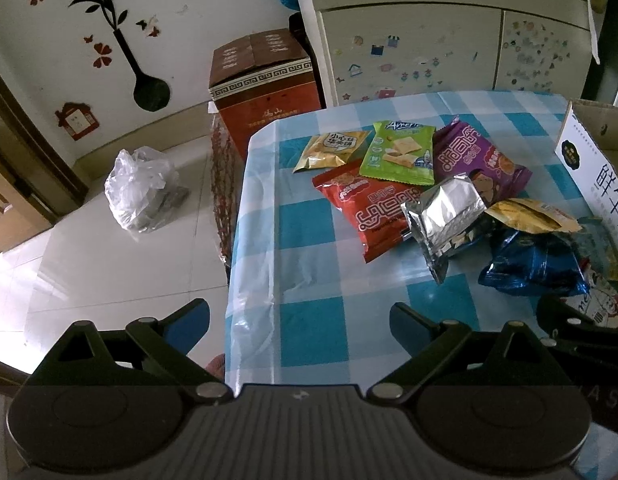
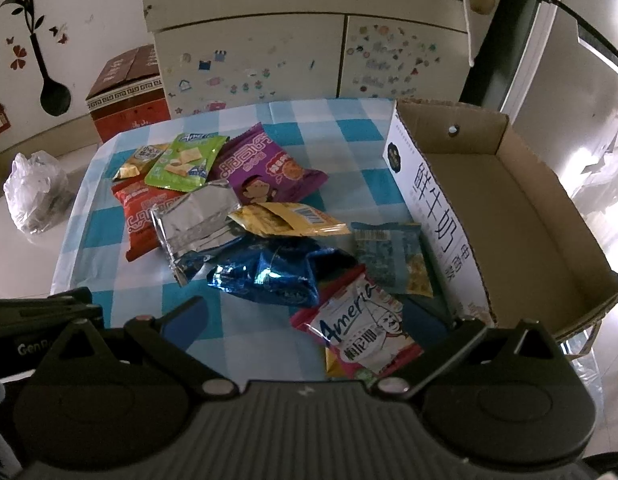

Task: Organize snacks
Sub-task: 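Position the right gripper around the white-red Amerio packet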

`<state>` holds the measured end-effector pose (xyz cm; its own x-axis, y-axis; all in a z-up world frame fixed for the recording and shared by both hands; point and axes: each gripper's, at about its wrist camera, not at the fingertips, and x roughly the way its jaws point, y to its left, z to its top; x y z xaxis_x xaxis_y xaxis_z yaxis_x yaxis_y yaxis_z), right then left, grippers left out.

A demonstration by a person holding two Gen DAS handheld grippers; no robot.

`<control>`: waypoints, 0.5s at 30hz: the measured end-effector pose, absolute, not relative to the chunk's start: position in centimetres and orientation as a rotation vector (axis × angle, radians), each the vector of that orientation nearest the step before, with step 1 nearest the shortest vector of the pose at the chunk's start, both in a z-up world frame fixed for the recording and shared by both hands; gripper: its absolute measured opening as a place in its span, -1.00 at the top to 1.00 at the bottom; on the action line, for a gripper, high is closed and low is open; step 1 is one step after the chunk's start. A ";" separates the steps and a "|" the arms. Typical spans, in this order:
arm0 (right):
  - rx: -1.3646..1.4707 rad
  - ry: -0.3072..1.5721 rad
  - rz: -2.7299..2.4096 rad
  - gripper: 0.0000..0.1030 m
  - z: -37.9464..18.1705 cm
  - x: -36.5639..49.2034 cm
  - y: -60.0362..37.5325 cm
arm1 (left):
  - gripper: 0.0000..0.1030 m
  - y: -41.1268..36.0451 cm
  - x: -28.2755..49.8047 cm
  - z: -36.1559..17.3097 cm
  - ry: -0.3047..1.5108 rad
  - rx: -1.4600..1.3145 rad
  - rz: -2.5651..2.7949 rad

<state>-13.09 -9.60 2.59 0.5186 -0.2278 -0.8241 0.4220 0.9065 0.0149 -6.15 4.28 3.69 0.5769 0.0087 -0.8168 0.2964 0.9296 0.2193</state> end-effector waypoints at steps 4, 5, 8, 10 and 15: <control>0.224 0.950 -0.397 -0.99 2.6 -13.2 -9.8 | -0.91 4.2 -6.2 3.6 0.949 0.349 -0.178; 0.224 0.951 -0.395 -0.99 2.6 -13.2 -9.8 | -0.91 4.2 -6.2 3.7 0.947 0.353 -0.179; 0.215 0.953 -0.395 -0.99 2.7 -13.2 -9.9 | -0.91 3.9 -6.2 3.7 0.946 0.366 -0.185; 0.209 0.952 -0.398 -0.99 2.8 -13.2 -9.9 | -0.91 3.8 -6.1 3.7 0.950 0.369 -0.191; 0.229 0.958 -0.390 -0.99 3.0 -12.8 -10.4 | -0.90 3.5 -5.5 4.0 0.958 0.359 -0.203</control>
